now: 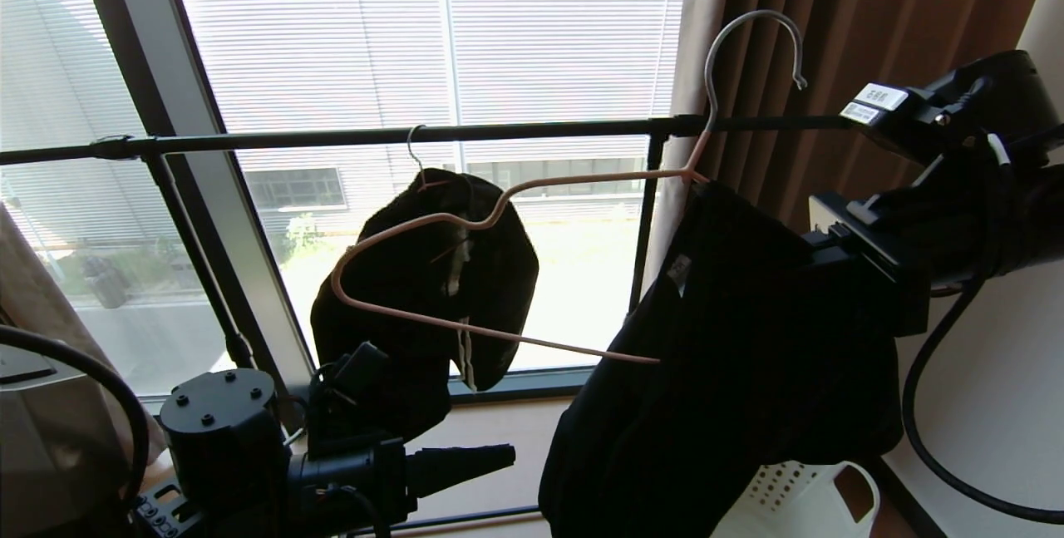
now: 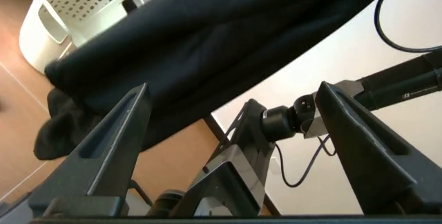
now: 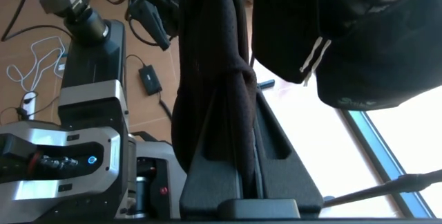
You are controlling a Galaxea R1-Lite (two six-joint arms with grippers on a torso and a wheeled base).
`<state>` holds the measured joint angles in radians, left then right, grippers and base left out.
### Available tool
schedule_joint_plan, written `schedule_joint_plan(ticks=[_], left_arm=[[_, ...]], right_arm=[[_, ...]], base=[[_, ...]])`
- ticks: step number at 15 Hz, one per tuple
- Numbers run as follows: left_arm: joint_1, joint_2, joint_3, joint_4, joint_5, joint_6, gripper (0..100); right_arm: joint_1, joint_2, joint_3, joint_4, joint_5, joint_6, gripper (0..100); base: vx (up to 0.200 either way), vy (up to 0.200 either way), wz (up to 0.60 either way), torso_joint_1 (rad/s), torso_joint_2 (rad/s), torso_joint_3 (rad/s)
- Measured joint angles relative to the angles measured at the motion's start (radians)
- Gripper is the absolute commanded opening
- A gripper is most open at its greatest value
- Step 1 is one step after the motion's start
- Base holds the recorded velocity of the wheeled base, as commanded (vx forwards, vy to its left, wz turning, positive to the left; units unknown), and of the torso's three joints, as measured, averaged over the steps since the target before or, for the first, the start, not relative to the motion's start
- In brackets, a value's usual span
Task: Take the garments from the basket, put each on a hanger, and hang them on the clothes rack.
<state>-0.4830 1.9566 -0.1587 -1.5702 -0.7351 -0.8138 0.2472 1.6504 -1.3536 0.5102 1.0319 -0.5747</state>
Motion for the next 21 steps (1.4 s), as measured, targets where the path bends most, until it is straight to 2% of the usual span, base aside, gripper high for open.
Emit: schedule_joint_plan(ticks=[7, 14, 15, 21], left_arm=[[-0.088, 0.059, -0.093, 0.000, 0.000, 0.000, 100], [-0.138, 0.091, -0.158, 0.000, 0.000, 0.003, 100], [-0.143, 0.093, -0.162, 0.000, 0.000, 0.002, 0], [-0.160, 0.107, -0.169, 0.000, 0.001, 0.009, 0]], right_arm=[[0.061, -0.010, 0.022, 0.000, 0.000, 0.000, 0], [0.129, -0.026, 0.046, 0.000, 0.000, 0.000, 0], [0.136, -0.027, 0.047, 0.000, 0.000, 0.000, 0], [0.160, -0.039, 0.064, 0.000, 0.000, 0.000, 0]], base=[[0.000, 0.000, 0.00, 0.000, 0.00, 0.000], [0.000, 0.000, 0.00, 0.000, 0.00, 0.000], [0.000, 0.000, 0.00, 0.000, 0.00, 0.000], [0.000, 0.000, 0.00, 0.000, 0.00, 0.000]])
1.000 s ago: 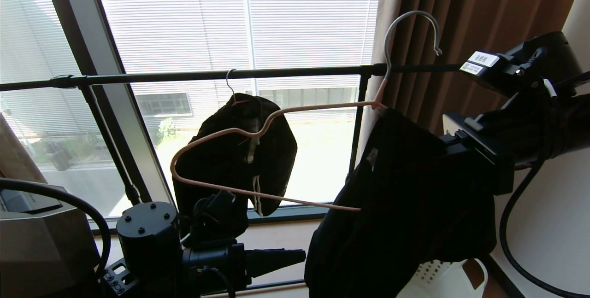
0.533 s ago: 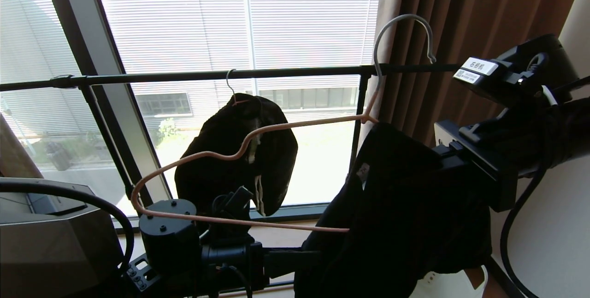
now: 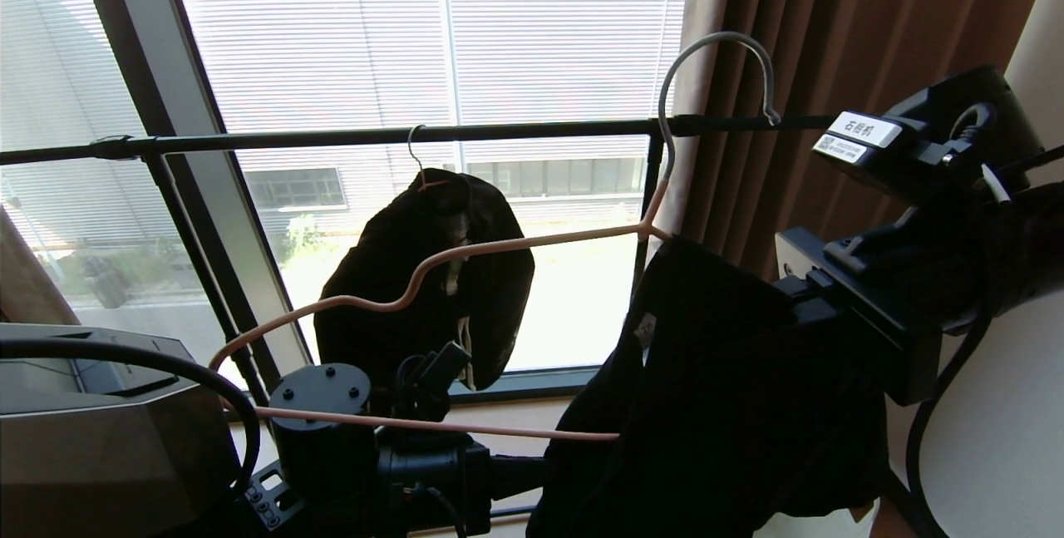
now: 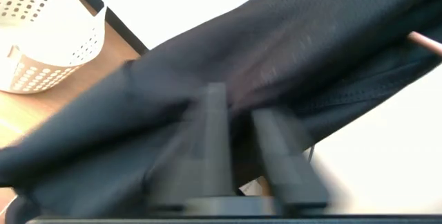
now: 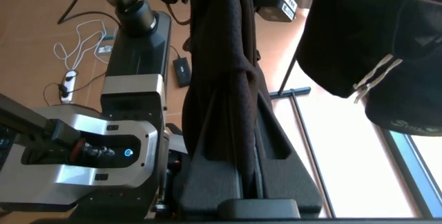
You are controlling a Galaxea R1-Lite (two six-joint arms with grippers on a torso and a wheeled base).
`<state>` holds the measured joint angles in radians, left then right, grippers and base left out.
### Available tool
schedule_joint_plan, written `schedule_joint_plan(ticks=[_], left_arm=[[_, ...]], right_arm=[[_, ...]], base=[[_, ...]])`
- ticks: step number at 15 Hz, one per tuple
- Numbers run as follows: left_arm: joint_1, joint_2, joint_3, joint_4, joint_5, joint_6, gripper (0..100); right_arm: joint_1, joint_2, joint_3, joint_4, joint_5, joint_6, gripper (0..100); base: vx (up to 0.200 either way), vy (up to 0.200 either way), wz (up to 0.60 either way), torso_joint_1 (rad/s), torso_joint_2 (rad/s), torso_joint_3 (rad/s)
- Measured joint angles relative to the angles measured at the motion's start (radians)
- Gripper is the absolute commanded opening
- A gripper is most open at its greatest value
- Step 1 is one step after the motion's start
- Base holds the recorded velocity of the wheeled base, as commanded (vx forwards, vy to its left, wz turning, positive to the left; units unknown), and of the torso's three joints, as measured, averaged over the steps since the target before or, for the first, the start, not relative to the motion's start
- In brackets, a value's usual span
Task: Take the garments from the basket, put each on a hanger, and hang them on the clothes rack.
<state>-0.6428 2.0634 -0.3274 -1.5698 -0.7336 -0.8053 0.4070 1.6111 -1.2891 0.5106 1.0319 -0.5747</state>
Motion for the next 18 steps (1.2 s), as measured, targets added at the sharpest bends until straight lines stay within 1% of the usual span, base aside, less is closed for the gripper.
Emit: schedule_joint_plan(ticks=[2, 8, 10, 12, 14, 15, 18], left_arm=[[0.012, -0.002, 0.005, 0.000, 0.000, 0.000, 0], [0.154, -0.075, 0.114, 0.000, 0.002, 0.001, 0], [0.194, -0.104, 0.134, 0.000, 0.002, 0.004, 0], [0.224, -0.131, 0.149, 0.000, 0.001, 0.005, 0], [0.247, -0.152, 0.162, 0.000, 0.000, 0.007, 0], [0.260, -0.160, 0.167, 0.000, 0.000, 0.007, 0], [0.292, -0.173, 0.171, 0.000, 0.000, 0.007, 0]], right_arm=[[-0.011, -0.006, 0.005, 0.000, 0.000, 0.000, 0], [-0.168, -0.024, 0.039, -0.004, 0.009, -0.006, 0], [-0.194, -0.023, 0.072, -0.061, 0.004, -0.007, 0], [-0.210, -0.021, 0.128, -0.152, -0.013, -0.007, 0], [-0.236, -0.019, 0.195, -0.263, -0.069, -0.007, 0], [-0.252, -0.019, 0.224, -0.299, -0.084, -0.007, 0], [-0.291, -0.019, 0.268, -0.355, -0.096, -0.007, 0]], base=[[0.000, 0.000, 0.00, 0.000, 0.00, 0.000], [0.000, 0.000, 0.00, 0.000, 0.00, 0.000], [0.000, 0.000, 0.00, 0.000, 0.00, 0.000], [0.000, 0.000, 0.00, 0.000, 0.00, 0.000], [0.000, 0.000, 0.00, 0.000, 0.00, 0.000], [0.000, 0.000, 0.00, 0.000, 0.00, 0.000], [0.000, 0.000, 0.00, 0.000, 0.00, 0.000]])
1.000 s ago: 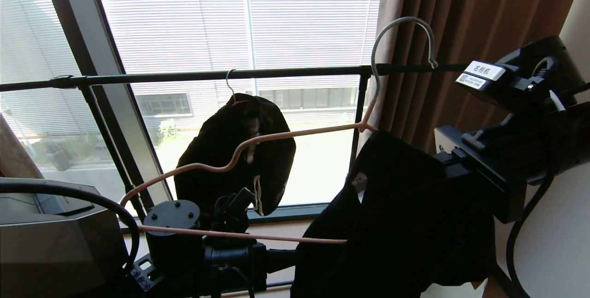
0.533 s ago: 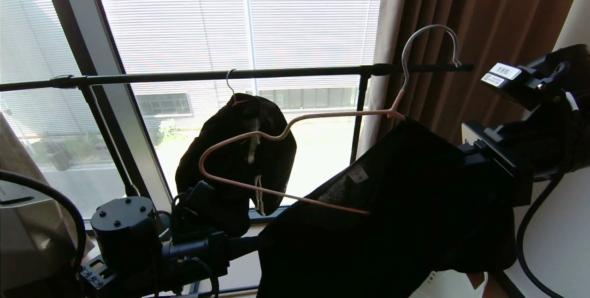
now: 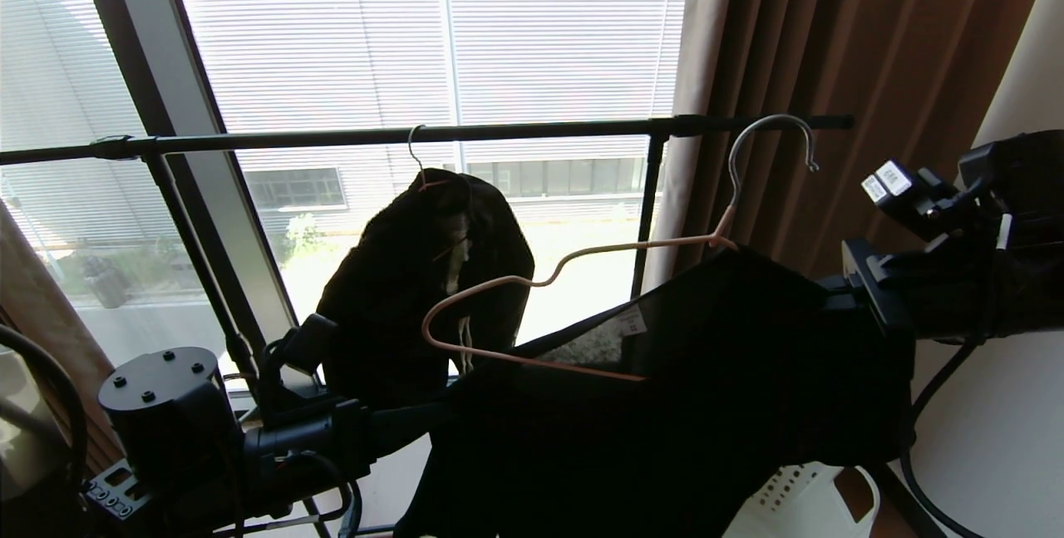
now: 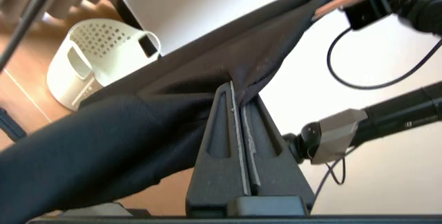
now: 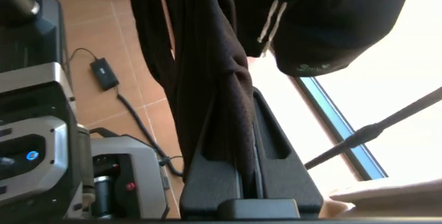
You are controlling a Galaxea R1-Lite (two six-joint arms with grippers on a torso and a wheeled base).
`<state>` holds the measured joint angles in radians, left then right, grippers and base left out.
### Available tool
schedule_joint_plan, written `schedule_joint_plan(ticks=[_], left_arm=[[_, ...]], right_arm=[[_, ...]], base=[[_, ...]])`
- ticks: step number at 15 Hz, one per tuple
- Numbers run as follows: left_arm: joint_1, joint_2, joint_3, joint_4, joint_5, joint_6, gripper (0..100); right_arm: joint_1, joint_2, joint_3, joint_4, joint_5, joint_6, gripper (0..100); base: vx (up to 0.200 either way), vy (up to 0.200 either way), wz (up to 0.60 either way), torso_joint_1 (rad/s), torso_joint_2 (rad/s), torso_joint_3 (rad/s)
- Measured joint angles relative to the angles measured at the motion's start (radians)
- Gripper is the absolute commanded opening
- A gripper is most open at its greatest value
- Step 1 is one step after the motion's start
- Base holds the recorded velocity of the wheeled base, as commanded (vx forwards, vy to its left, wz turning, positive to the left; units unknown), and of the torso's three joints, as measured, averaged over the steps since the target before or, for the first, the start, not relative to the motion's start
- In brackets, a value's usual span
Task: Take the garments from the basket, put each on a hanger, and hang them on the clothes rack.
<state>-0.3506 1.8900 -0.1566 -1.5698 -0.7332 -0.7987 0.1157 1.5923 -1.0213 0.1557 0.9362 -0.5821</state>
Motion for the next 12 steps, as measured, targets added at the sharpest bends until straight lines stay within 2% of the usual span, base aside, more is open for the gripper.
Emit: schedule_joint_plan(ticks=[5, 9, 12], left_arm=[[0.045, -0.006, -0.006, 0.000, 0.000, 0.000, 0], [0.058, -0.009, -0.007, 0.000, 0.000, 0.000, 0], [0.061, -0.012, -0.007, 0.000, 0.000, 0.000, 0]], right_arm=[[-0.047, 0.002, 0.055, -0.073, -0.015, -0.001, 0], [-0.084, 0.015, 0.123, -0.195, -0.074, -0.025, 0], [-0.110, 0.021, 0.146, -0.223, -0.079, -0.029, 0]], base=[[0.000, 0.000, 0.00, 0.000, 0.00, 0.000], [0.000, 0.000, 0.00, 0.000, 0.00, 0.000], [0.000, 0.000, 0.00, 0.000, 0.00, 0.000]])
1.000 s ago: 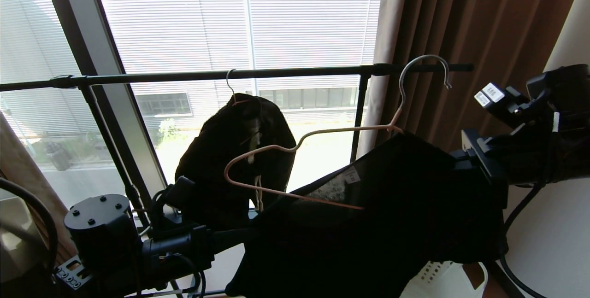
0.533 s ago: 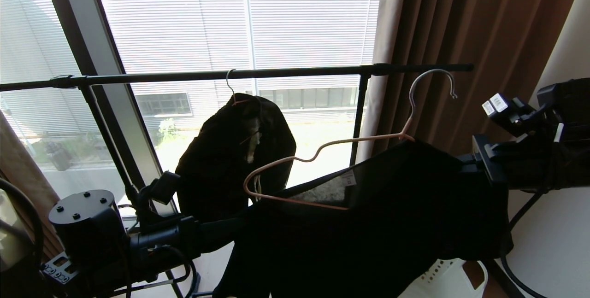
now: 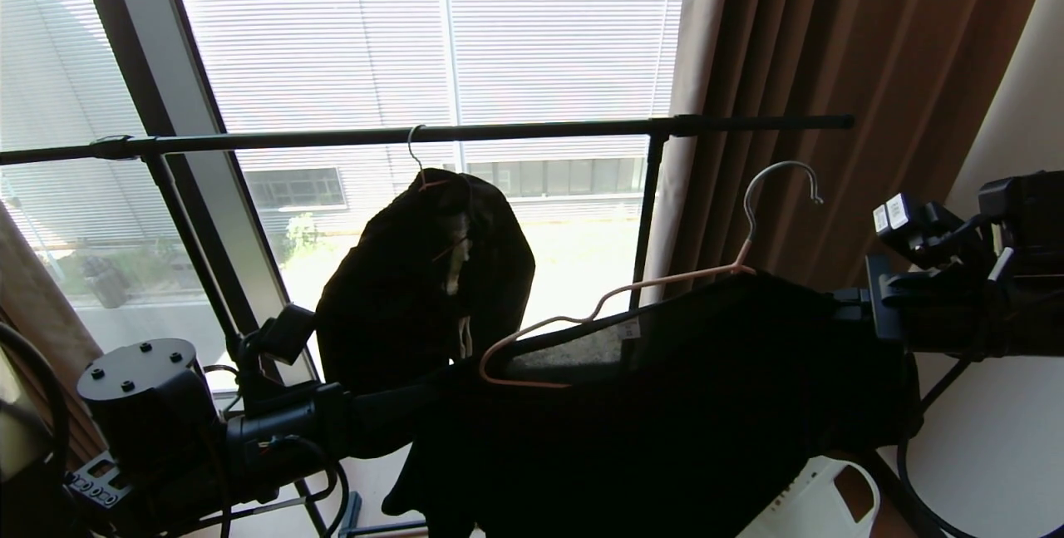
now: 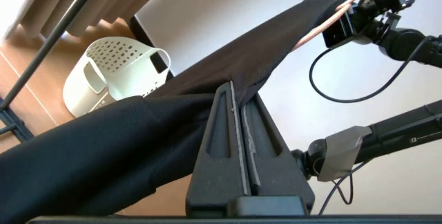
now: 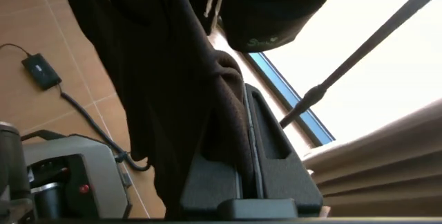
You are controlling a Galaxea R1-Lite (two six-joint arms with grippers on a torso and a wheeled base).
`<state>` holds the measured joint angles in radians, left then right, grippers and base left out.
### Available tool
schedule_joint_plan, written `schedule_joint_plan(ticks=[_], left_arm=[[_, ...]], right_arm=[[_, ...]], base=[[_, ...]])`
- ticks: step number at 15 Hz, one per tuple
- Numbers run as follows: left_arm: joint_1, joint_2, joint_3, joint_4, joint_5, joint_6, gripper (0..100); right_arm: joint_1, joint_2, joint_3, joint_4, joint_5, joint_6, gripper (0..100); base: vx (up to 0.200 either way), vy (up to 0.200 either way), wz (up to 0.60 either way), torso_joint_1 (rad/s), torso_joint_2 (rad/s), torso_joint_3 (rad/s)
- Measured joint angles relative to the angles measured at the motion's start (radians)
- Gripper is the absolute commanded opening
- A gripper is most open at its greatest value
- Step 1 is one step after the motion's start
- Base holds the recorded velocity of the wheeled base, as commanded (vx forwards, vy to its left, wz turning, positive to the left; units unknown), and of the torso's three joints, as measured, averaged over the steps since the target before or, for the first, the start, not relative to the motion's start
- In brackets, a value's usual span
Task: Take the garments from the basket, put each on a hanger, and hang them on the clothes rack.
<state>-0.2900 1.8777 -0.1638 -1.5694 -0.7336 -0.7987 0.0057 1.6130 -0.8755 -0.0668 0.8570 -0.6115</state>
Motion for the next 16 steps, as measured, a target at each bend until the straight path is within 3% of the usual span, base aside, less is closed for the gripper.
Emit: schedule_joint_plan(ticks=[4, 9, 14, 16], left_arm=[[0.010, -0.007, -0.002, 0.000, 0.000, 0.000, 0], [0.019, -0.025, -0.009, 0.000, -0.001, 0.000, 0], [-0.013, -0.052, -0.033, 0.000, -0.001, 0.005, 0], [-0.047, -0.065, -0.063, 0.022, -0.003, 0.062, 0]], right_arm=[[-0.036, 0.007, 0.003, -0.009, 0.000, -0.009, 0], [-0.051, 0.033, 0.047, -0.144, -0.041, -0.014, 0], [-0.006, 0.039, 0.096, -0.194, -0.073, -0.010, 0], [0.039, 0.037, 0.103, -0.194, -0.082, -0.001, 0]], base=[[0.000, 0.000, 0.00, 0.000, 0.00, 0.000], [0.000, 0.000, 0.00, 0.000, 0.00, 0.000], [0.000, 0.000, 0.00, 0.000, 0.00, 0.000], [0.000, 0.000, 0.00, 0.000, 0.00, 0.000]])
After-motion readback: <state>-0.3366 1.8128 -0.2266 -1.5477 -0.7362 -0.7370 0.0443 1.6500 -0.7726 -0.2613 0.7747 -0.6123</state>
